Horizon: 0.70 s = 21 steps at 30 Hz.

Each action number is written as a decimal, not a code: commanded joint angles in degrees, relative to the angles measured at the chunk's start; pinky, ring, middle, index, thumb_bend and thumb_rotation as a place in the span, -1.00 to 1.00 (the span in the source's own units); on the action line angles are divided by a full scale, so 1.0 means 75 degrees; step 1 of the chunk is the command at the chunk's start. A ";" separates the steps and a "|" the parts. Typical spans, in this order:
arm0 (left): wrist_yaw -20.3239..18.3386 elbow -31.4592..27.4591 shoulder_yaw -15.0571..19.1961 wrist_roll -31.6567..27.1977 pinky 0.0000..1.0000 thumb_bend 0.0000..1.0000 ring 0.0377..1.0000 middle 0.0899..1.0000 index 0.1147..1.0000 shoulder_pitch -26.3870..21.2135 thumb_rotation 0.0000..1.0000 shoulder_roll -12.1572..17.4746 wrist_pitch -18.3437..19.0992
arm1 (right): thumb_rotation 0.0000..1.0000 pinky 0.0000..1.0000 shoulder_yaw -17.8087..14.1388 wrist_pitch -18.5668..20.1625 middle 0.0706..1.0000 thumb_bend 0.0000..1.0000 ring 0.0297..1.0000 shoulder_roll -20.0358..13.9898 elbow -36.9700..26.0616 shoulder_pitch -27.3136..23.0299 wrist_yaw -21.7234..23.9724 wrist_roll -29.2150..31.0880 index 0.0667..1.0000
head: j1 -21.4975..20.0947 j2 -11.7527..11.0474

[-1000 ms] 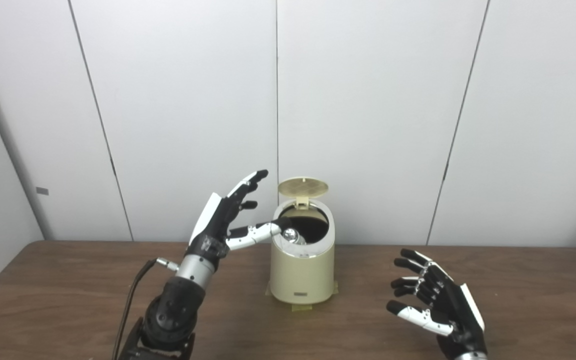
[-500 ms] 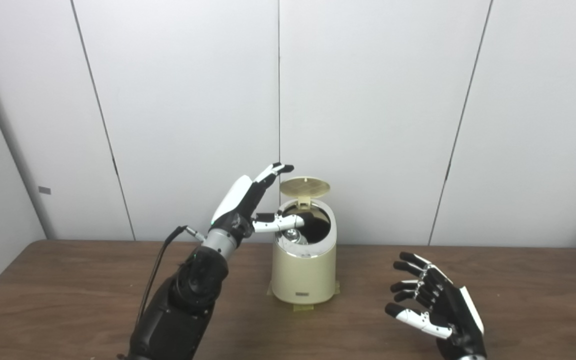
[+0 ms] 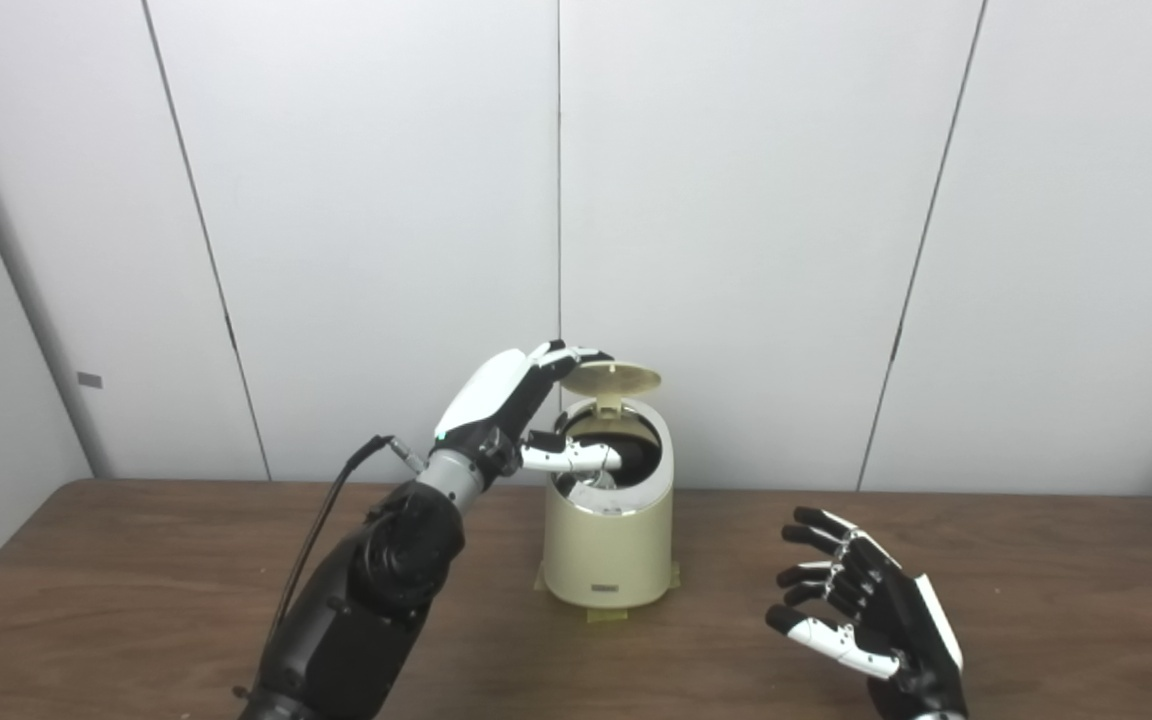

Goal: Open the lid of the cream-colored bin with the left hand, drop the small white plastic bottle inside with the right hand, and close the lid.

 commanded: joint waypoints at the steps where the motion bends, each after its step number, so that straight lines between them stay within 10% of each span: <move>1: 0.0005 -0.0318 0.0035 0.0074 0.92 0.85 1.00 0.74 0.63 -0.0423 -0.04 0.0184 -0.0185 | -0.58 -0.10 -0.0001 -0.0217 0.41 0.76 0.07 0.0025 -0.0168 -0.0277 -0.0001 0.0036 0.43 | -0.0006 0.0007; 21: -0.0872 -0.1737 -0.0145 0.0671 1.00 0.87 1.00 0.63 0.53 0.0059 0.04 0.0777 0.0177 | -0.61 -0.10 -0.0001 0.0139 0.43 0.75 0.09 0.0169 -0.0425 -0.0248 -0.0019 0.0112 0.46 | -0.0056 0.0098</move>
